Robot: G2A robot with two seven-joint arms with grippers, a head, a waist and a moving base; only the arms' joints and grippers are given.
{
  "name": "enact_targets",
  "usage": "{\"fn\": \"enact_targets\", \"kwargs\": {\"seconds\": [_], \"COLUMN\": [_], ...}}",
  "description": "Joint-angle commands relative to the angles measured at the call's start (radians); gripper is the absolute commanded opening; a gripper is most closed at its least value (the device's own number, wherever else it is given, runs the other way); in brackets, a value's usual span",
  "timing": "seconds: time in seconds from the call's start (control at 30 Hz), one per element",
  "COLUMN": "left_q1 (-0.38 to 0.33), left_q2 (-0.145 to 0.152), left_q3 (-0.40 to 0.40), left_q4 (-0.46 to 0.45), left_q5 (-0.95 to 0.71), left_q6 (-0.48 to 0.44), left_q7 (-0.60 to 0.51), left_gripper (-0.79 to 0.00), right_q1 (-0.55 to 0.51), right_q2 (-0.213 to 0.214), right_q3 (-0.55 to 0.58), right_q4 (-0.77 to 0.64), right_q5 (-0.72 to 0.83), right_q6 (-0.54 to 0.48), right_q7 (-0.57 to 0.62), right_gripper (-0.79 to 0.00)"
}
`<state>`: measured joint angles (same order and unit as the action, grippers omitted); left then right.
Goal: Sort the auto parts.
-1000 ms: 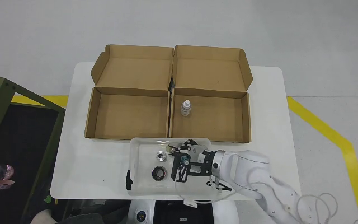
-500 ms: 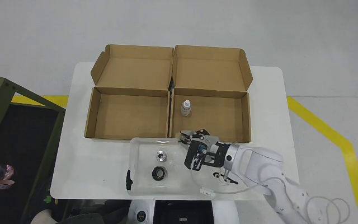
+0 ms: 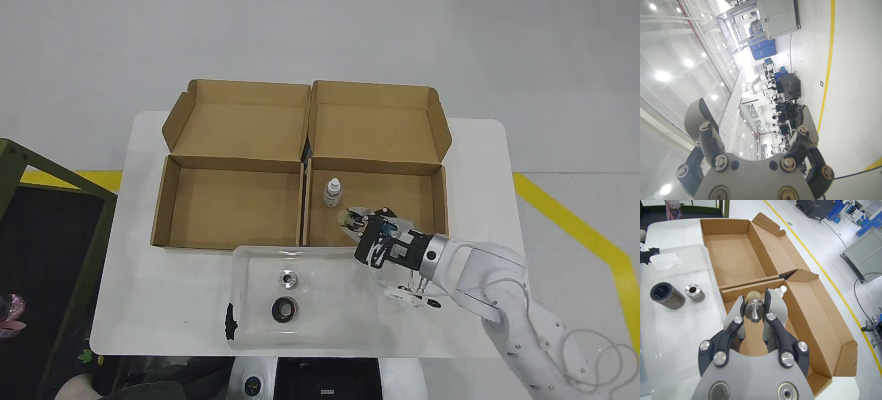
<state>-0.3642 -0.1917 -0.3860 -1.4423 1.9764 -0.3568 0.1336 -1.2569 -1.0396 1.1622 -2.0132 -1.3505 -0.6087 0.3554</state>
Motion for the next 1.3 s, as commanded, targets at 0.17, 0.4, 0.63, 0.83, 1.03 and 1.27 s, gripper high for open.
{"fn": "enact_targets", "kwargs": {"seconds": [0.17,0.4,0.63,0.83,1.03,1.27], "left_q1": [0.000,0.000,0.000,0.000,0.000,0.000], "left_q2": [0.000,0.000,0.000,0.000,0.000,0.000], "left_q3": [0.000,0.000,0.000,0.000,0.000,0.000], "left_q4": [0.000,0.000,0.000,0.000,0.000,0.000], "left_q5": [0.000,0.000,0.000,0.000,0.000,0.000], "left_q6": [0.000,0.000,0.000,0.000,0.000,0.000], "left_q7": [0.000,0.000,0.000,0.000,0.000,0.000], "left_gripper": [0.000,0.000,0.000,0.000,0.000,0.000], "right_q1": [0.068,0.155,0.237,0.301,0.370,0.448], "right_q2": [-0.006,-0.016,-0.031,-0.045,-0.061,-0.083], "right_q3": [-0.005,-0.040,-0.095,-0.143,-0.195,-0.259], "right_q4": [0.077,0.167,0.252,0.323,0.395,0.484], "right_q5": [0.041,0.078,0.103,0.118,0.128,0.146], "right_q6": [-0.017,-0.032,-0.022,-0.019,-0.027,-0.043], "right_q7": [0.051,0.133,0.219,0.292,0.360,0.407], "right_gripper": [-0.785,-0.785,-0.785,-0.785,-0.785,-0.785]}}
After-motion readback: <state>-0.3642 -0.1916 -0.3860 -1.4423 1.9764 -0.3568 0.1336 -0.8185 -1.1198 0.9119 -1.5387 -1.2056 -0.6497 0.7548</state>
